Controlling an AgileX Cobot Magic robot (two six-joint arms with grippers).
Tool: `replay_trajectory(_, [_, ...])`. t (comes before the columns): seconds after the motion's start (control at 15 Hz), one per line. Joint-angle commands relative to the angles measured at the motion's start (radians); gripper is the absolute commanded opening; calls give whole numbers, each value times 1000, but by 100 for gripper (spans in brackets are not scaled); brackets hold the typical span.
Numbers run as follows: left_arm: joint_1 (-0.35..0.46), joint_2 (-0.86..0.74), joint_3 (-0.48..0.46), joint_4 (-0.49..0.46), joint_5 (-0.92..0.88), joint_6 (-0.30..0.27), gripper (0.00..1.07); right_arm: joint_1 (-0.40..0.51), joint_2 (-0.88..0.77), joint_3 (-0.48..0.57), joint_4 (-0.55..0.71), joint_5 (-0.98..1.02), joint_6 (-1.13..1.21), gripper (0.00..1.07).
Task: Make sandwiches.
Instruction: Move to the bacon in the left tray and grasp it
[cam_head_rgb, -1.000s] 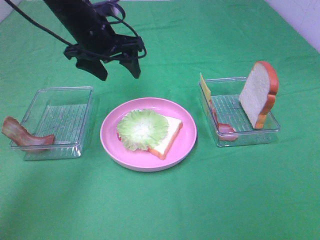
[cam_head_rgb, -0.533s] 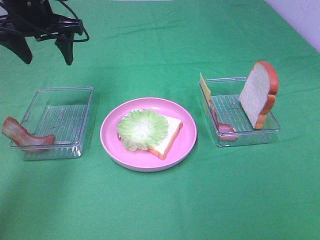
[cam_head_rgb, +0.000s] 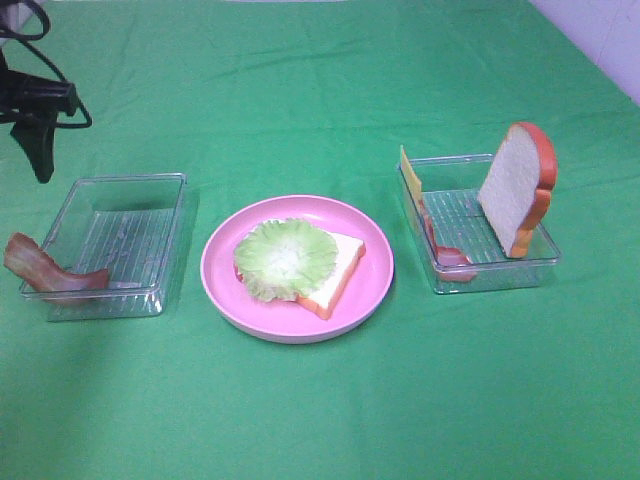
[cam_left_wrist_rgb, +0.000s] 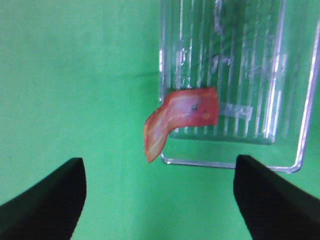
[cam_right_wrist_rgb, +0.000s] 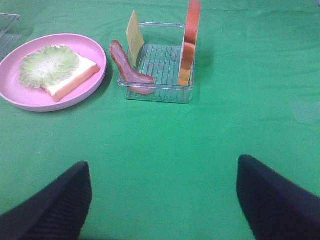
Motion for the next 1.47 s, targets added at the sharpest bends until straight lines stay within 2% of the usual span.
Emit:
replay_trajectory(0.07, [0, -4, 77, 17, 45, -30, 78, 1, -7, 1, 3, -11, -1, 76])
replay_trajectory(0.2, [0, -3, 184, 21, -84, -75, 78, 1, -7, 1, 3, -11, -1, 76])
replay_trajectory(0.27, [0, -3, 193, 21, -115, -88, 77, 1, -7, 1, 3, -11, -1, 76])
replay_trajectory(0.6, [0, 61, 194, 20, -181, -103, 72, 1, -7, 1, 3, -11, -1, 76])
replay_trajectory(0.93, [0, 116, 192, -18, -249, -103, 60, 1, -7, 1, 3, -11, -1, 76])
replay_trajectory(1.13, [0, 136, 187, -18, -268, -103, 59, 1, -7, 1, 3, -11, -1, 76])
replay_trajectory(1.2, [0, 136, 187, -18, -286, -103, 55, 1, -7, 1, 3, -11, -1, 76])
replay_trajectory(1.4, [0, 136, 187, -18, -300, -104, 31, 1, -7, 1, 3, -11, -1, 76])
replay_trajectory(1.47, [0, 136, 187, -18, -300, -105, 28, 1, -7, 1, 3, -11, -1, 76])
